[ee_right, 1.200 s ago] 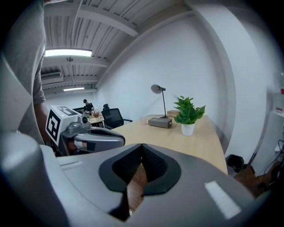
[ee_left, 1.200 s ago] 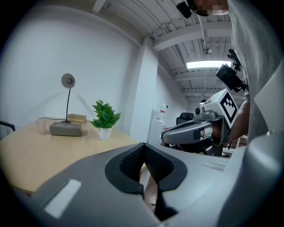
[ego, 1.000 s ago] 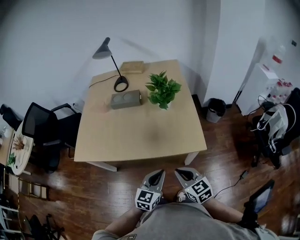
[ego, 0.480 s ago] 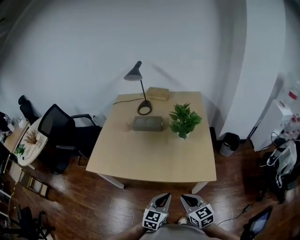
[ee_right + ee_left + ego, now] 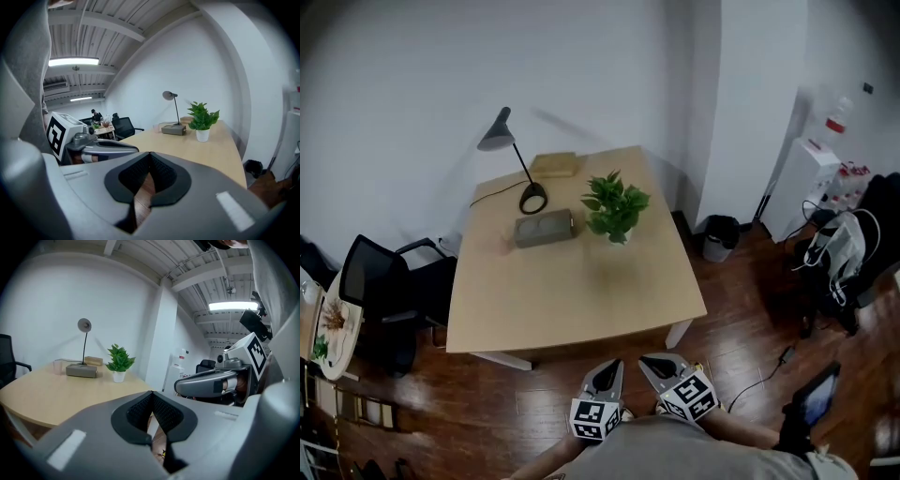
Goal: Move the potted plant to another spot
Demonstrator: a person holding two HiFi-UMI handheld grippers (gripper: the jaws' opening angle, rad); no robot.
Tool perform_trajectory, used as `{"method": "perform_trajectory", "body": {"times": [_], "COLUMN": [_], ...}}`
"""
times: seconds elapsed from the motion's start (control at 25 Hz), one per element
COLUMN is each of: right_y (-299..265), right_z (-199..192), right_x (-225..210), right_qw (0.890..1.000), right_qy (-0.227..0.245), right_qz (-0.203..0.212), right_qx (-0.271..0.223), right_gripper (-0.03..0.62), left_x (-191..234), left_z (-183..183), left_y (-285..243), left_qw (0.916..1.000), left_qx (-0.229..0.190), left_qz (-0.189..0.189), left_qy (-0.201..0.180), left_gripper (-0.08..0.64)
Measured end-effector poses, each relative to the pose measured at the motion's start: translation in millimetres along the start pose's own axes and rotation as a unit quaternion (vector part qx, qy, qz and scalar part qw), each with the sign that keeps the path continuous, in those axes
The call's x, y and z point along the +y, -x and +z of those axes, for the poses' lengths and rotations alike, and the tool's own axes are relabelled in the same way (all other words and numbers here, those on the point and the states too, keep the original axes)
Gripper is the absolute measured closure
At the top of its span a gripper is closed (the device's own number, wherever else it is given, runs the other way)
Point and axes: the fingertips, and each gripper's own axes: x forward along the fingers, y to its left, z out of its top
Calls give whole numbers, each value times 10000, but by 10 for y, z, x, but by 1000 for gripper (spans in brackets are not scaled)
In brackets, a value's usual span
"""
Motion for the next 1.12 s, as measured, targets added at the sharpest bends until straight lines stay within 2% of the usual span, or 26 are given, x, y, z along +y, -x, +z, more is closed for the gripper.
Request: {"method": "perform_trajectory", "body": {"times": [0.36,1.12], "right_y": [39,15], "right_z": [-49,-79], "right_x": [61,108], "right_qw": [9998,9999], "right_qy": [-130,-120], "right_qz": [-156,-86], "right_qx": [82,69], "right_gripper": [586,586], "left_x": [-25,-37], "left_z": [-50,-20], "left_y": [72,160], "left_qw": [9998,9999], "left_qx": [122,-8], "left_qz": [-176,-63], "left_qy": [0,122], "left_gripper": [560,560]}}
